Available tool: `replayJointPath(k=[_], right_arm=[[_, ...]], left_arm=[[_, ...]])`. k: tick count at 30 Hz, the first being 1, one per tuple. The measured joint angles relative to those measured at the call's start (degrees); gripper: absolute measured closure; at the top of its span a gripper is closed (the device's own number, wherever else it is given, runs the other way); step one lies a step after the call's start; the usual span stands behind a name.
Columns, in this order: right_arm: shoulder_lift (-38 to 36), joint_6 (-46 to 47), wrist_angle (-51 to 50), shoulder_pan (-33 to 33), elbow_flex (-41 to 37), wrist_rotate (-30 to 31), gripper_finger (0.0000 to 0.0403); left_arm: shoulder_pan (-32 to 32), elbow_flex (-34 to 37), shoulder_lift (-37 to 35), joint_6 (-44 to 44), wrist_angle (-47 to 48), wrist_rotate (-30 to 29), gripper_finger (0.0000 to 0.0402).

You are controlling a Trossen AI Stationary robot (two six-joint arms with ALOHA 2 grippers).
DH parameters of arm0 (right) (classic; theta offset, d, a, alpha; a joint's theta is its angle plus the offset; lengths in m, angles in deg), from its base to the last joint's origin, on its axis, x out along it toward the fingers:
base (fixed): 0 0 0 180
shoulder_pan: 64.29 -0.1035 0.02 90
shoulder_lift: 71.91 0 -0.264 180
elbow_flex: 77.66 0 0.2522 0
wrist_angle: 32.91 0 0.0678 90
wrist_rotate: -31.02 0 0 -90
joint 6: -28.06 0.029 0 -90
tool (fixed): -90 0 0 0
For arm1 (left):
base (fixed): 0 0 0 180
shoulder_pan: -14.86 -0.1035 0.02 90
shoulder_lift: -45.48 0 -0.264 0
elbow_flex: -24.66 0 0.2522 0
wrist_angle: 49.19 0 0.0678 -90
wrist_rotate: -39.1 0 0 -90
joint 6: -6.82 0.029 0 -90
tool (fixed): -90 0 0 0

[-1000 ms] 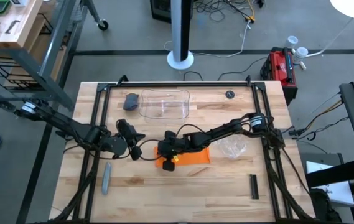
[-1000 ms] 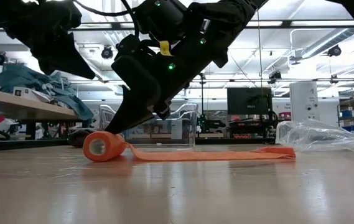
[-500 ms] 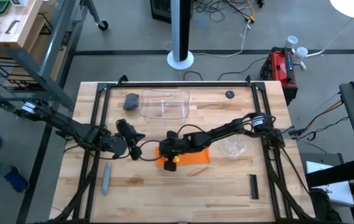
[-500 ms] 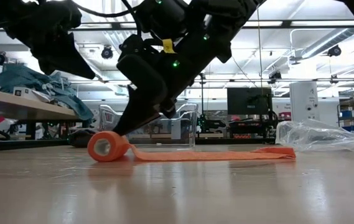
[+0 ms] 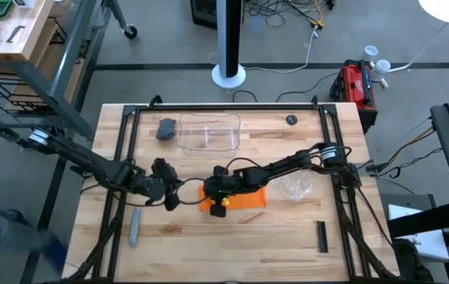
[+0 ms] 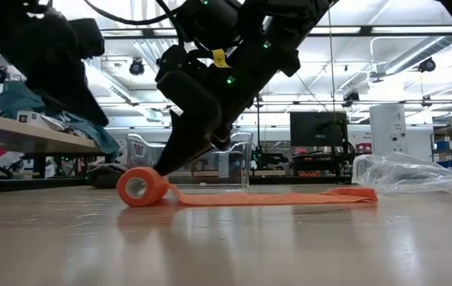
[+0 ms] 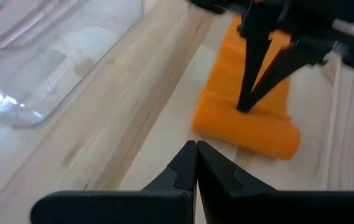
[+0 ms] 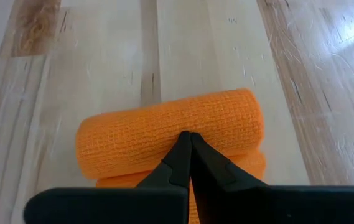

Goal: Roll bandage
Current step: Roll the orange bandage

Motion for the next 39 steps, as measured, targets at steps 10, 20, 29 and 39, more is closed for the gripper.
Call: replayJointPath(k=[10,20,29,39], right_arm=[[-0.04,0.72,-0.66,0.00,0.00,-0.09,0.0403],[-0.04,2.10,-1.49,-0.02,0.00,-0.13,0.0403],[0.35,3.52,-5.15,-0.22,-0.20,-1.01,0.0403],[0.27,3.26,-5.57,-0.43,-0.15,0.60,0.0403]], left_arm=[[-0.02,-0.20,8.03,2.01,-5.85,2.12,0.0401],[-0.02,-0.20,13.15,2.19,-7.84,2.93,0.0401],[-0.02,-0.20,12.87,3.62,-9.50,2.91,0.0401],[-0.03,-0.24,12.85,3.52,-9.91,2.91,0.0401]])
